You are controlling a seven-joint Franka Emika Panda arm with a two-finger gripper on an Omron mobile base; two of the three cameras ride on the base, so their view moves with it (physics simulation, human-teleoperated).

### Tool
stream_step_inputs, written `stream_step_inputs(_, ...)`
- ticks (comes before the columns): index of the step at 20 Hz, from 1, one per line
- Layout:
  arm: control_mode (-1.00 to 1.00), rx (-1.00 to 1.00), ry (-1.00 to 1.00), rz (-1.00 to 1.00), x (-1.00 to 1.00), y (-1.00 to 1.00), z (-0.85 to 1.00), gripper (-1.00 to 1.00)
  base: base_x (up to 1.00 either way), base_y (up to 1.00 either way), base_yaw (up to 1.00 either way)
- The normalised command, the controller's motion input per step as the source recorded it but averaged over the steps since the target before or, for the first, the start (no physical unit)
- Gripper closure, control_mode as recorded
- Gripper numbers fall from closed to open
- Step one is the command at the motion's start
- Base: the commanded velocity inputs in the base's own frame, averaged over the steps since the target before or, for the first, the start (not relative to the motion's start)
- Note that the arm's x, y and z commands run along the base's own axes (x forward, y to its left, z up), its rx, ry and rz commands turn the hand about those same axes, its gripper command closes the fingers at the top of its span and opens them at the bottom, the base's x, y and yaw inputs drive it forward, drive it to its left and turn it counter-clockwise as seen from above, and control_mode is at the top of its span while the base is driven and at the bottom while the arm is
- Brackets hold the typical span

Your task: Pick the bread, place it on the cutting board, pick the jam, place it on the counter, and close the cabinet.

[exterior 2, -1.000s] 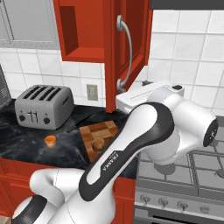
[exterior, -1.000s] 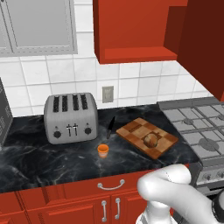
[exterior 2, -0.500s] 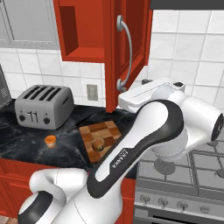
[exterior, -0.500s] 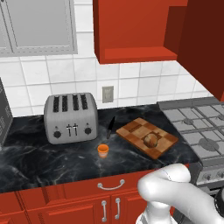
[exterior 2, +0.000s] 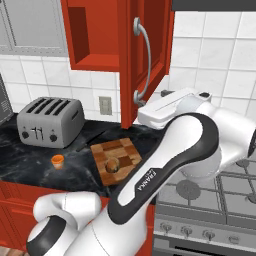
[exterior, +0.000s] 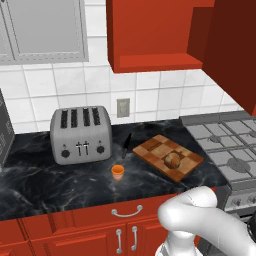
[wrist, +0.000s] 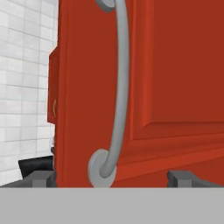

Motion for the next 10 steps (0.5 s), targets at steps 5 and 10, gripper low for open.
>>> stream_step_inputs(5, -1.00, 0.00, 0.00, 0.05, 0.00, 0.00, 0.03, -1.00, 0.00, 0.00, 0.00)
stream_step_inputs(10, -1.00, 0.00, 0.00, 0.05, 0.00, 0.00, 0.02, -1.00, 0.00, 0.00, 0.00)
